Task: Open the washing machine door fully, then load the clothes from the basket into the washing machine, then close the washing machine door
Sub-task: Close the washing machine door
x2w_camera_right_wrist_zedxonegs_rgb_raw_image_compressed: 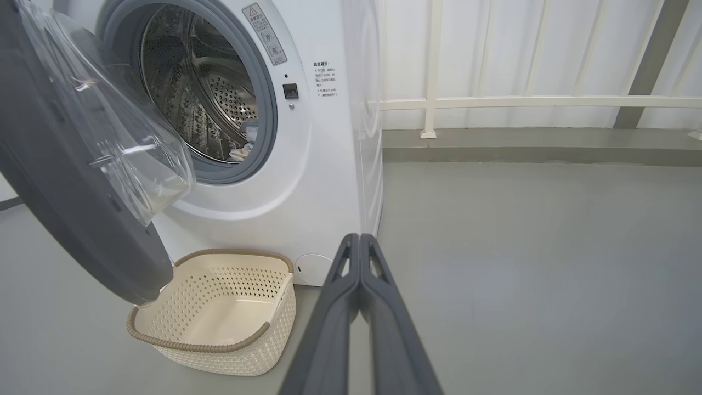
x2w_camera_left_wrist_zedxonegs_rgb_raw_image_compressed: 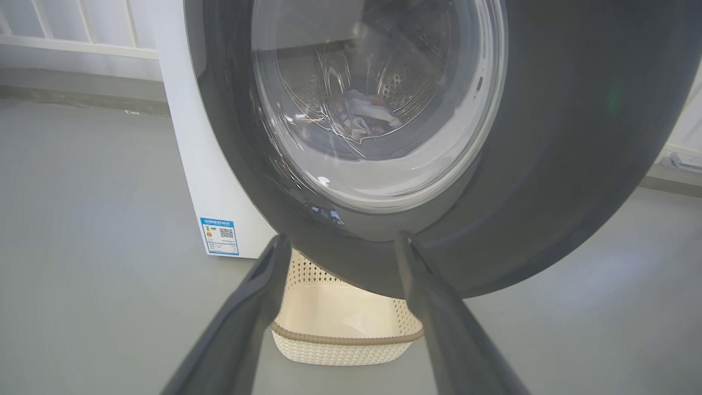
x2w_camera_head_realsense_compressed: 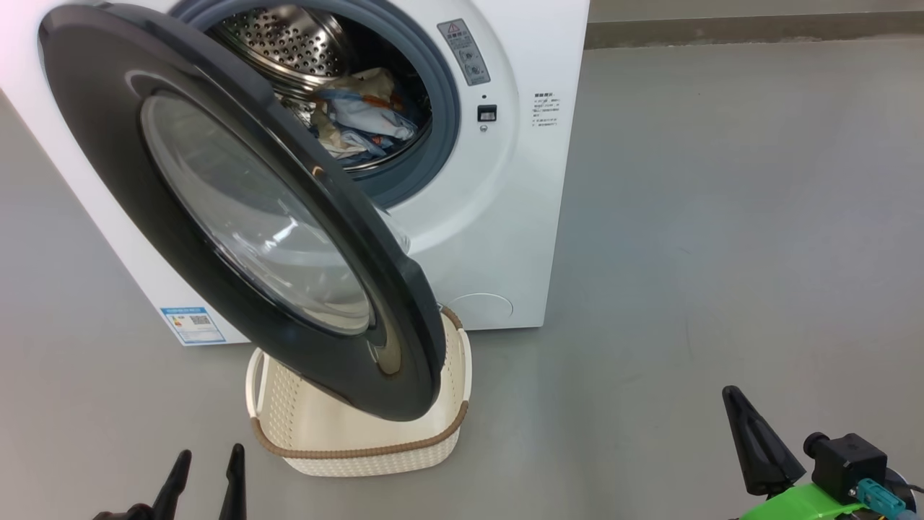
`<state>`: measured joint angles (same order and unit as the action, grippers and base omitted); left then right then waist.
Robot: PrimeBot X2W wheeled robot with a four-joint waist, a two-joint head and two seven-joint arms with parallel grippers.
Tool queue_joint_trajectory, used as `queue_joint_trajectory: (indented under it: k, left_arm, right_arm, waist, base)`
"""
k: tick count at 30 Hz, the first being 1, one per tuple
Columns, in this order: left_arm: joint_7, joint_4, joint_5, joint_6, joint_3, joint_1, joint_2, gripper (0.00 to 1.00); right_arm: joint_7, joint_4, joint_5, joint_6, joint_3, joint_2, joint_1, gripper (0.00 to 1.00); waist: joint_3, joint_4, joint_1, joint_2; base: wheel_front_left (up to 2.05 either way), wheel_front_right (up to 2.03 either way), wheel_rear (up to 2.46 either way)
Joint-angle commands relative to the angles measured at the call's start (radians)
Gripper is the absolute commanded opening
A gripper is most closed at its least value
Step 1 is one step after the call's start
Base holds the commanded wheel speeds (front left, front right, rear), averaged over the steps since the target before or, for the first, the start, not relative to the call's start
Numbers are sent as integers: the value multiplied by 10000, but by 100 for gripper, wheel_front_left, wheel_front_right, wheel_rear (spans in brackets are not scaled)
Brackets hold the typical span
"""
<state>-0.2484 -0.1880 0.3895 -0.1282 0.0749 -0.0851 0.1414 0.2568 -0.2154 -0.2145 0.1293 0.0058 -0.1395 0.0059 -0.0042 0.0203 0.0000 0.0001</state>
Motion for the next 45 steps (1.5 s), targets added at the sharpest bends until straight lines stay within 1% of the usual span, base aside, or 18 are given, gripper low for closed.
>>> queue_joint_trajectory:
  k: [1, 5, 8, 13, 16, 21, 26, 30, 31, 32, 33, 36, 40, 45]
  left_arm:
    - [-133, 282, -84, -25, -369, 175, 138, 100]
    - [-133, 289, -90, -25, -370, 188, 97, 100]
    - [-133, 301, -87, -25, -389, 190, 64, 100]
    - [-133, 303, -69, -25, -442, 156, 6, 100]
    - [-133, 308, -51, -25, -497, 131, -51, 100]
    - [-133, 295, -31, -25, -451, 175, -129, 100]
    - [-133, 317, -42, -25, -380, 247, -197, 100]
    - [-134, 339, -45, -25, -300, 257, -241, 100]
    - [-134, 361, -48, -25, -275, 261, -255, 100]
    - [-134, 398, -38, -25, -215, 282, -266, 100]
    - [-134, 410, -29, -25, -177, 304, -269, 100]
    - [-134, 490, -18, -25, -76, 348, -307, 100]
    - [-134, 609, -97, -25, 70, 407, -354, 100]
    - [-134, 730, -123, -25, 178, 451, -378, 100]
  right_arm:
    - [49, 221, 142, 14, 142, -89, -137, 0]
    - [49, 326, 144, 14, 100, -57, -259, 0]
    - [49, 650, 161, 14, 184, -49, -485, 0]
    - [49, 1594, 140, 14, 764, -99, -1292, 0]
    - [49, 2281, 81, 14, 1309, -86, -1998, 0]
    - [49, 3291, -87, 14, 2717, -18, -3361, 0]
    - [49, 3784, -280, 14, 4241, 229, -4322, 0]
    - [49, 3379, -759, 14, 5251, 475, -4445, 0]
    - [49, 3178, -902, 14, 5442, 528, -4398, 0]
    - [49, 2724, -1070, 14, 5797, 596, -4310, 0]
    - [49, 2489, -1199, 14, 5914, 636, -4240, 0]
    - [49, 1767, -1493, 14, 6179, 720, -4078, 0]
    - [49, 931, -1736, 14, 6247, 796, -3920, 0]
    - [49, 385, -1810, 14, 6201, 840, -3900, 0]
  waist:
    - [7, 8, 0, -1]
    - [17, 63, 0, -1]
    - [17, 107, 0, -1]
    - [3, 142, 0, -1]
    - [-15, 152, 0, -1]
    - [-12, 269, 0, -1]
    - [-13, 558, 0, -1]
    - [7, 835, 0, -1]
    - [19, 913, 0, -1]
    - [63, 1061, 0, -1]
    - [91, 1130, 0, -1]
    - [169, 1304, 0, -1]
    - [279, 1485, 0, -1]
    - [359, 1614, 0, -1]
  base:
    - [0, 0, 0]
    - [0, 0, 0]
    - [0, 0, 0]
    - [0, 0, 0]
    - [0, 0, 0]
    - [0, 0, 0]
    - [0, 0, 0]
    - [0, 0, 0]
    - [0, 0, 0]
    - [0, 0, 0]
    - [0, 0, 0]
    - [0, 0, 0]
    - [0, 0, 0]
    - [0, 0, 0]
